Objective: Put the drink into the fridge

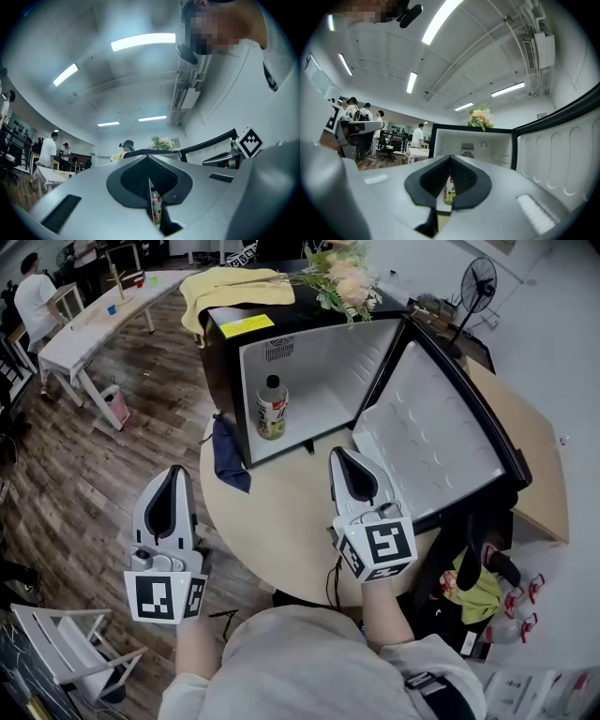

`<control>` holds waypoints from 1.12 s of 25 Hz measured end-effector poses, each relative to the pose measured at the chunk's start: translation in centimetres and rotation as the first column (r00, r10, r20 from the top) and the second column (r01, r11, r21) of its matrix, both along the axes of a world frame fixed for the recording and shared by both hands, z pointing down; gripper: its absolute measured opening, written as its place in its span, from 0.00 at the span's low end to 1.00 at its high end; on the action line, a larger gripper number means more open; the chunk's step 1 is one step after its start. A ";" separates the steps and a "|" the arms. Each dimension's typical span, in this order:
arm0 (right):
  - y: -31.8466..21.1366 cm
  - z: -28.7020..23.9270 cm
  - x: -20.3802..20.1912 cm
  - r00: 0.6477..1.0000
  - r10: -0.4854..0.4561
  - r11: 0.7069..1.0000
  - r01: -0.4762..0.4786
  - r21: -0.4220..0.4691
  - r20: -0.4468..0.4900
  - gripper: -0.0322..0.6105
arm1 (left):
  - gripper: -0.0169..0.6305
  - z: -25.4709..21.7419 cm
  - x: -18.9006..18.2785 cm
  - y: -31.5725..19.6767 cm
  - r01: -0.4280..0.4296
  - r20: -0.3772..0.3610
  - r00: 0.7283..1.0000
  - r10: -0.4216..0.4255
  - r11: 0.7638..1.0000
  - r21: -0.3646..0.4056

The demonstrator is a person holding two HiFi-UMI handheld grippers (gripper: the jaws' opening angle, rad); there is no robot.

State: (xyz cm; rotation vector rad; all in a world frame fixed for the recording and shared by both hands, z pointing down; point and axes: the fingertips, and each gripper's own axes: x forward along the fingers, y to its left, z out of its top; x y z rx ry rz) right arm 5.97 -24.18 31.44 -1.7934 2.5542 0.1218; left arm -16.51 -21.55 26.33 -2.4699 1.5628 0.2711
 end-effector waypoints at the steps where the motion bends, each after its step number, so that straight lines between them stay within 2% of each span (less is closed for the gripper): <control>1: 0.3 -0.1 0.0 1.000 0.000 1.000 0.000 0.004 0.001 0.07 | 0.04 0.0 0.1 0.2 -0.003 0.000 1.000 0.003 1.000 0.001; 8: 2.5 -1.0 0.3 1.000 0.003 0.999 -0.002 0.050 -0.008 0.07 | 0.04 -0.1 0.8 1.4 -0.028 -0.001 1.000 0.028 1.000 0.012; 28: 8.5 -0.5 1.2 0.999 0.036 0.997 -0.038 0.065 0.026 0.07 | 0.04 0.8 1.5 5.9 -0.059 -0.025 0.998 0.060 0.998 0.014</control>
